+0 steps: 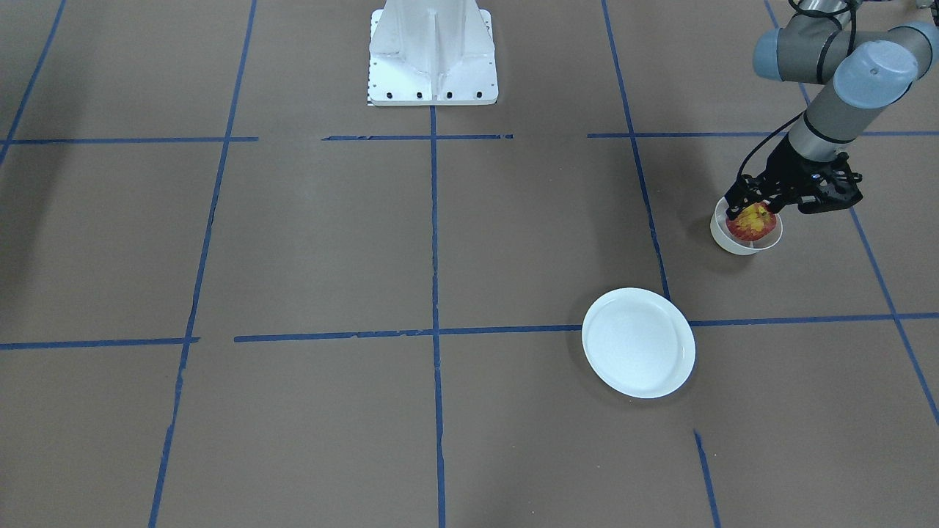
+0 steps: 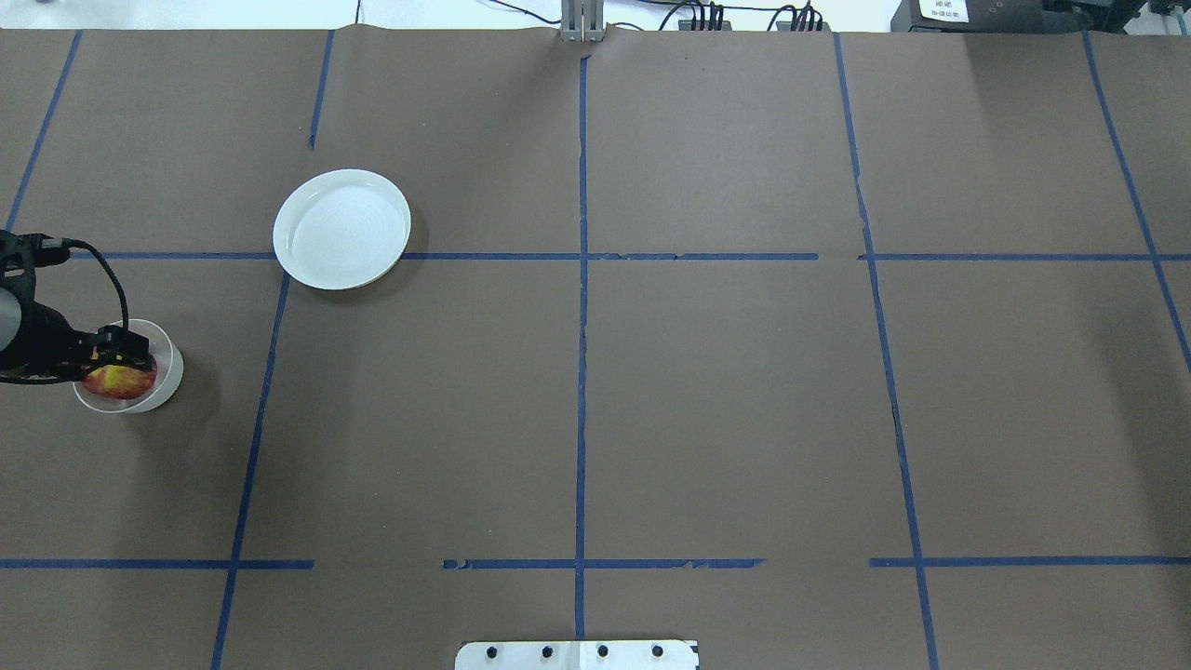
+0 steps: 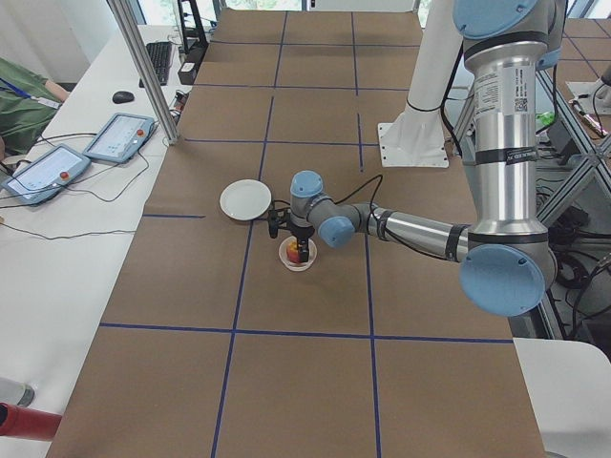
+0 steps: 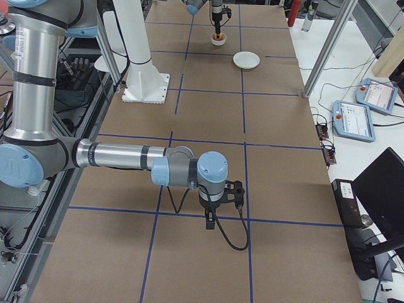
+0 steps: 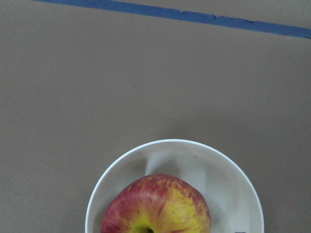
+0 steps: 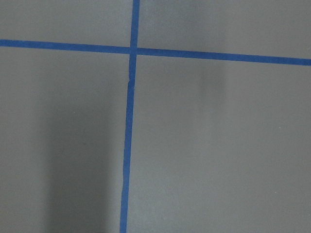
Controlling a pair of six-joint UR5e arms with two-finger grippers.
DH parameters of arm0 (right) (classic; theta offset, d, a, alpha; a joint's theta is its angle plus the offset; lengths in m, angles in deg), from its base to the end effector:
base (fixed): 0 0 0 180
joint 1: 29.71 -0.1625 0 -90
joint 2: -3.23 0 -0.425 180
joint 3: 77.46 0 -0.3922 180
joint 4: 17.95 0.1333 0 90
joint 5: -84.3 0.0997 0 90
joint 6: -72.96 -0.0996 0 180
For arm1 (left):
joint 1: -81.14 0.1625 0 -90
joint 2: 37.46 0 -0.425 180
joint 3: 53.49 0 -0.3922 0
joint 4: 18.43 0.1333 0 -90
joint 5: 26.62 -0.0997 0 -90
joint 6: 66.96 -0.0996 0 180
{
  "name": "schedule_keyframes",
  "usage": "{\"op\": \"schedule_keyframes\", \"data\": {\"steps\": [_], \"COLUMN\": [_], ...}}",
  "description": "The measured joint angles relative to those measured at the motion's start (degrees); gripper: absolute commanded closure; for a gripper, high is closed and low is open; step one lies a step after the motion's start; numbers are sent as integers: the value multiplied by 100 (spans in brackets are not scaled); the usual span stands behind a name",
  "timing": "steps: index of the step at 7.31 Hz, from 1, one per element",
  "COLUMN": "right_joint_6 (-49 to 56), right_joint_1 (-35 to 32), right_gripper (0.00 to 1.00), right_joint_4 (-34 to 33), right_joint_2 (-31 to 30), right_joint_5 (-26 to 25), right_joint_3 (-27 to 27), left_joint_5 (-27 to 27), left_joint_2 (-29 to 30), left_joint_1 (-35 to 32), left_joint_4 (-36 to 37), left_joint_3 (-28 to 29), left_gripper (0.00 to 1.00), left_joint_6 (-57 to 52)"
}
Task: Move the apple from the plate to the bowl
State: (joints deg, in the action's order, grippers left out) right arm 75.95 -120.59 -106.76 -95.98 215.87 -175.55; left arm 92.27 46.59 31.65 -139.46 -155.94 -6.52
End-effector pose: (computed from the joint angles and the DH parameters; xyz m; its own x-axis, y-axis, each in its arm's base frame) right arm 0.0737 -0.4228 0.6641 0.7479 -0.0415 0.6626 0.0237 0.9991 0.0358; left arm 0.2456 -0.4186 0.5492 0.6822 -0.1335 -0.7189 0.1586 0.9868 -0.0327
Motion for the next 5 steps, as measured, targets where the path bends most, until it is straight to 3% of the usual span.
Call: {"op": "schedule_keyframes", "data": {"steps": [3, 5], "right_joint_6": [0, 0], "right_joint_1": [0, 0], "right_gripper": [0, 0], "right_joint_4": [3, 0], "right_joint_2": [4, 5], "right_joint_5": [0, 0], "right_joint_3": [0, 0], "left_joint_5": [70, 156], "left_joint_2": [-31, -168], "left_joint_1": [-49, -358], "left_joint_4": [30, 150], "left_joint_3": [-129, -216], "left_gripper": [1, 1], "left_joint_6": [-218, -1241]}}
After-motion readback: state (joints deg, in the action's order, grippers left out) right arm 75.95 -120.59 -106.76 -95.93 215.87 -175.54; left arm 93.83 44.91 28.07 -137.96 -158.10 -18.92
